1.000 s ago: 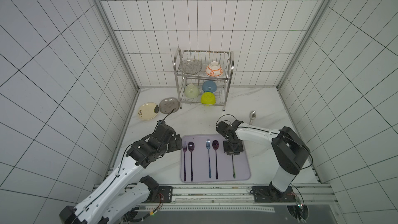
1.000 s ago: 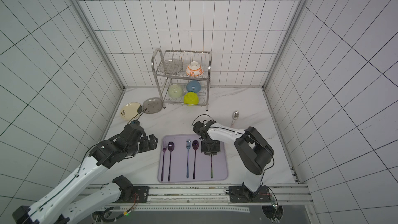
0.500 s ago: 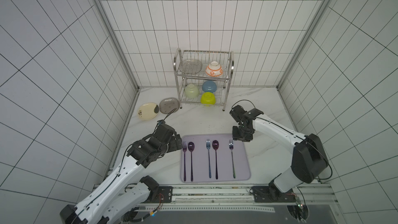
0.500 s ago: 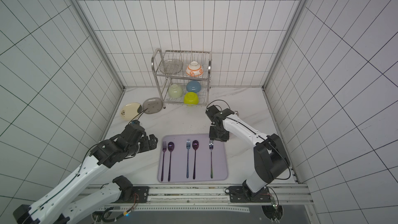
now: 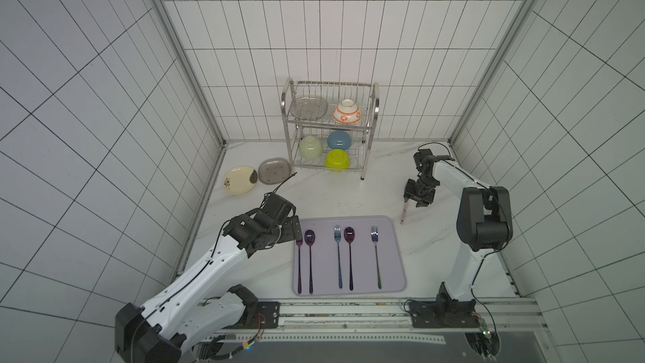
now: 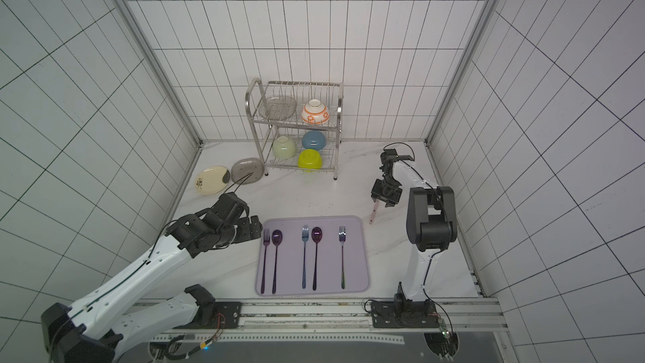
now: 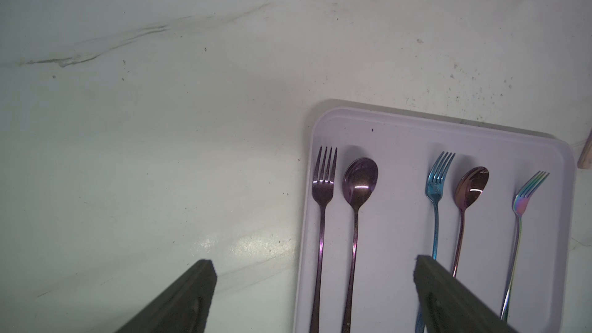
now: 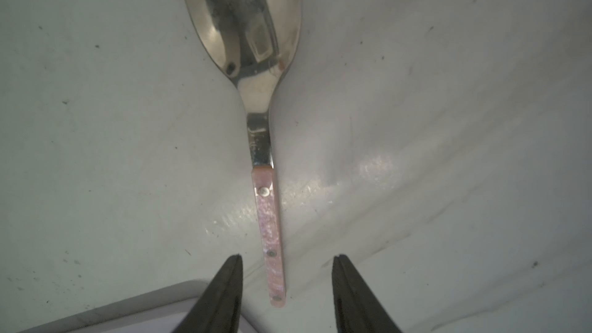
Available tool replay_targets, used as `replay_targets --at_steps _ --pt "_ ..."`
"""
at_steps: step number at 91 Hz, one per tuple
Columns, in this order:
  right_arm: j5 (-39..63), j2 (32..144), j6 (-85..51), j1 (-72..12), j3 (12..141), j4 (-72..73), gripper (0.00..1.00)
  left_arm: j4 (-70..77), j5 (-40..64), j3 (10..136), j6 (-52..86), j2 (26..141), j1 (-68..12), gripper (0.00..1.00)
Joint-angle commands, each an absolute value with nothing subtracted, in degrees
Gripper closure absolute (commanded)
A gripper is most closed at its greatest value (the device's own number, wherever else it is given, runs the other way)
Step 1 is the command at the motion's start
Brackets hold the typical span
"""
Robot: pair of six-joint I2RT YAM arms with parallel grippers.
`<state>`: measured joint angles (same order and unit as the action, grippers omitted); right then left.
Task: Set the spoon and fork side by side
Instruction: Pick up the spoon from the center of the board.
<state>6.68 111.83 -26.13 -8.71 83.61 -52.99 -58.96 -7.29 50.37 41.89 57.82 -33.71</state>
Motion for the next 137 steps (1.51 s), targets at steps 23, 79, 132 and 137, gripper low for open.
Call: replay_targets --at_steps 23,79,132,137 --pt "9.57 119.41 -22.92 -8.53 86.28 -52.09 0.65 -59.80 -7.67 51.39 42.72 57.48 -33.52 0.02" --pt "1.02 109.39 -18.00 -11.57 80.48 -55.22 0.94 -61.32 -10.73 51.14 42.36 52.47 -32.68 0.02" --pt "-3.01 81.12 -34.49 -40.78 54.25 -58.26 0.94 -58.15 -12.54 47.23 42.63 38.27 -32.76 0.02" --pt "-3.11 81.02 -36.23 -42.75 53.05 -56.28 0.94 -57.98 -12.19 47.13 42.48 37.74 -32.88 0.02"
